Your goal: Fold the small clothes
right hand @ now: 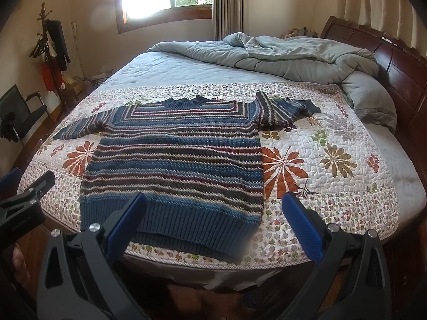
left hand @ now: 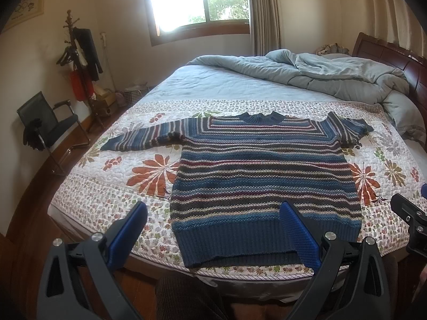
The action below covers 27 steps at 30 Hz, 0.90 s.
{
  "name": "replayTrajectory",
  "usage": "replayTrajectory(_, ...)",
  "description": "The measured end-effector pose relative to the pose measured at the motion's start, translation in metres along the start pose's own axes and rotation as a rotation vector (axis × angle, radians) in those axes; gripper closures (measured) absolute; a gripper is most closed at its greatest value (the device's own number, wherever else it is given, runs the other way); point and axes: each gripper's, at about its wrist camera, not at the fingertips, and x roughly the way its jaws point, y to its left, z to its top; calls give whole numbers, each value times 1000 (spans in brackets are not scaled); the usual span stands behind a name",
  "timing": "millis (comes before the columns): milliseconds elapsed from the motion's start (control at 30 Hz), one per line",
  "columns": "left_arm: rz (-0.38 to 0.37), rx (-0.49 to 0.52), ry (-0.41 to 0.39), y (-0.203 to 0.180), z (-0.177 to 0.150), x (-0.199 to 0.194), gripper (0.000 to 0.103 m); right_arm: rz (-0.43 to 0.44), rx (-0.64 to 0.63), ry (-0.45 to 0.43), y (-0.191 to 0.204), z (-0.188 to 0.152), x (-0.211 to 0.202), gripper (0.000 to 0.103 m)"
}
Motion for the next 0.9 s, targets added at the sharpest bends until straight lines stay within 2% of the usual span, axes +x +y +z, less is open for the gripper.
replayTrajectory(233,1,2,1,0,0,1,3,0,-2,2,0,0,1,2)
replayTrajectory(467,-5,11,37,-7,7,27,3,-11,-20,20,-5,6,22,2)
replayTrajectory(667,-11,24,75,-26,30,77,3,-14,5,80,-34,31,80,2)
replayTrajectory(900,-24,20,117,-76,87,178,3,-90,52,176,-97,80,183,2)
